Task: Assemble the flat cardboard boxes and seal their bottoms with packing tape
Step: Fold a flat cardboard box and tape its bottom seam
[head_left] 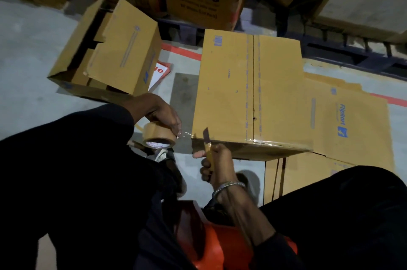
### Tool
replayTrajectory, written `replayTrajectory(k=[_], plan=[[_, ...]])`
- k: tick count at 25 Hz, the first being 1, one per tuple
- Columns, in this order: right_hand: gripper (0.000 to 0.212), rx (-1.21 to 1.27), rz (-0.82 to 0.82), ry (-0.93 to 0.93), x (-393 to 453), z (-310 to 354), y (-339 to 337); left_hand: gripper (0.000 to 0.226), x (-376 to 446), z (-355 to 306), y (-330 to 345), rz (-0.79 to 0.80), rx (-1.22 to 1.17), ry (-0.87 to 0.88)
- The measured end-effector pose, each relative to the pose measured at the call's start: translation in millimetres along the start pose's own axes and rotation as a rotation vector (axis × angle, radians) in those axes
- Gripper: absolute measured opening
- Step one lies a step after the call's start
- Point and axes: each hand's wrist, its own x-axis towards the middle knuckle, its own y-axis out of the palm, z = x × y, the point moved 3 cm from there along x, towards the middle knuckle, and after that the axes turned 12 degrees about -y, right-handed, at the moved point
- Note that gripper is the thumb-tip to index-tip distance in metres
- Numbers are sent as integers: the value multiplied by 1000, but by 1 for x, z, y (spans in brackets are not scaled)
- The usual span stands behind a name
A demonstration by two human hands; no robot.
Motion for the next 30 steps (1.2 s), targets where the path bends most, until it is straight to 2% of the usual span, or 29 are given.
replayTrajectory(k=[3, 5, 7, 9, 11, 14, 18, 26, 30], plan=[[14, -4, -67, -76, -2, -5, 15, 9, -2, 1, 0, 13, -32, -13], [14, -247, -116, -308, 2, -11, 17, 15, -3, -1, 1, 15, -33, -19], [18, -604, -157, -576, -2, -12, 21, 21, -4, -4, 0, 6, -31, -20], [19, -862, -178, -717, -7, -11, 30, 27, -7, -5, -1, -4, -35, -21], [18, -1001, -210, -793, -10, -5, 41, 31, -8, -6, -2, -10, -42, -28], [31, -1122, -177, -756, -4, -4, 53, 30, -9, -7, -4, -6, -38, -40], [43, -1166, -150, -680, 0, -7, 64, 32, -7, -6, -4, 17, -31, -53], [39, -1143, -99, -639, 5, -8, 63, 10, -6, -11, -4, -85, 36, -25], [32, -1086, -43, -629, 17, -12, 51, 11, -1, -11, -6, -102, 51, -14]])
